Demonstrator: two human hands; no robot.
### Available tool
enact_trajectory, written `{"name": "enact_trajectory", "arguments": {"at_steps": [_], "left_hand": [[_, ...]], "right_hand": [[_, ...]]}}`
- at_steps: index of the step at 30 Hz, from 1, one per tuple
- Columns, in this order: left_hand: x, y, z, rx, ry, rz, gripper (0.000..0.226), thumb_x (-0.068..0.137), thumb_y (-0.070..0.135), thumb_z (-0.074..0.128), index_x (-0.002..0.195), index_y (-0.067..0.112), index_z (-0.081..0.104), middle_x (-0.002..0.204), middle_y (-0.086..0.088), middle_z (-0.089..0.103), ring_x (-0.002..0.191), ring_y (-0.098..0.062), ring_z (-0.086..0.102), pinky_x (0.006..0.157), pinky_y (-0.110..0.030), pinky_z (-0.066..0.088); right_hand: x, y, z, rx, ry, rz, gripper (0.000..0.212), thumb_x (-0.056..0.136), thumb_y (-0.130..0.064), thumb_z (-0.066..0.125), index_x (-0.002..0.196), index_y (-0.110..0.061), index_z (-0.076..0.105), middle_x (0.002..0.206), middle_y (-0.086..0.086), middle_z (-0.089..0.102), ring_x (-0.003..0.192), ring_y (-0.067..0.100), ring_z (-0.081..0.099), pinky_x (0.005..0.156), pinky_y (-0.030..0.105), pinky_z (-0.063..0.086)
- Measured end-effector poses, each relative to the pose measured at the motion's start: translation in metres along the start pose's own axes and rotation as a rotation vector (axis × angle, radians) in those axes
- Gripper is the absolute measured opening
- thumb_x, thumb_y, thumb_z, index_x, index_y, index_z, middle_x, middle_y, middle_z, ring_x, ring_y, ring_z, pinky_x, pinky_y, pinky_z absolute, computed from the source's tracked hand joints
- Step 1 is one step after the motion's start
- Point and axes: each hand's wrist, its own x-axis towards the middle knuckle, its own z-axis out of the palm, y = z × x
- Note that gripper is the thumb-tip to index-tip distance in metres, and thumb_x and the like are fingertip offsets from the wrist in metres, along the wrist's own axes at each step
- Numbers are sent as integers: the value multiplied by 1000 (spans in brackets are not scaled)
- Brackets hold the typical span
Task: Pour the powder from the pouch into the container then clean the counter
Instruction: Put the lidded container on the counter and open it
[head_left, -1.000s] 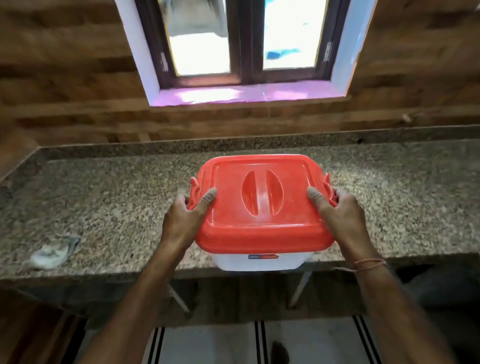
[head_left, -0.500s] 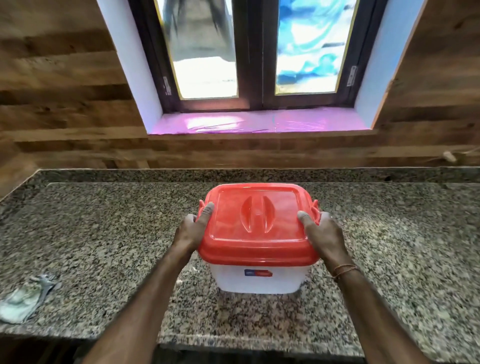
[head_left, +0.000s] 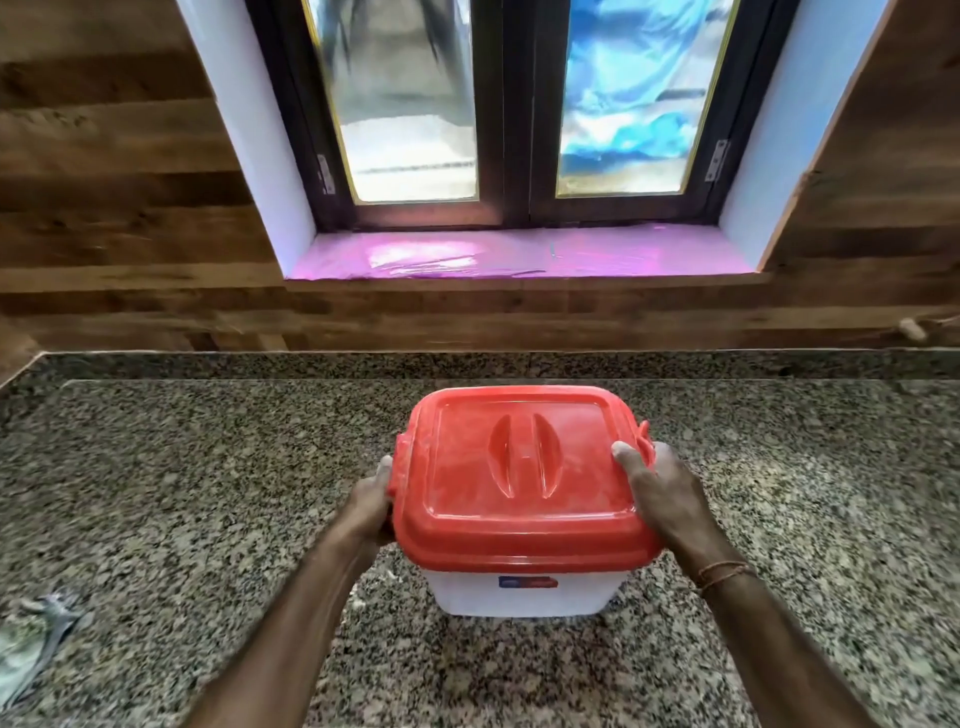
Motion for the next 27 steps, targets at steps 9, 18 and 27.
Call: {"name": "enact_trajectory", "arguments": {"at_steps": [9,18,27], "left_hand": [[-15,15,9,-101,-153,236,61,93,58,64,140,23,47,115,-17,73,90,-33,79,71,-52,65],[-3,12,6,-217,-176,261,52,94,48,65,134,16,58,112,-19,76,93,-32,76,66,-37,64],[-29,11,0,-18,-91,325,83,93,61,60,161,35,21,140,-14,59,99,-30,75,72,-52,65]], "right_hand": [[-1,6,13,111,94,129,64,102,-63,27,97,-12,66,90,15,72,73,28,70,71,45,63],[9,37,17,578,43,411,64,103,-57,38,79,-8,72,78,16,68,71,29,65,83,56,58],[-33,0,22,397,66,-29,54,100,-65,32,132,-27,54,104,7,76,80,24,79,63,41,65]]}}
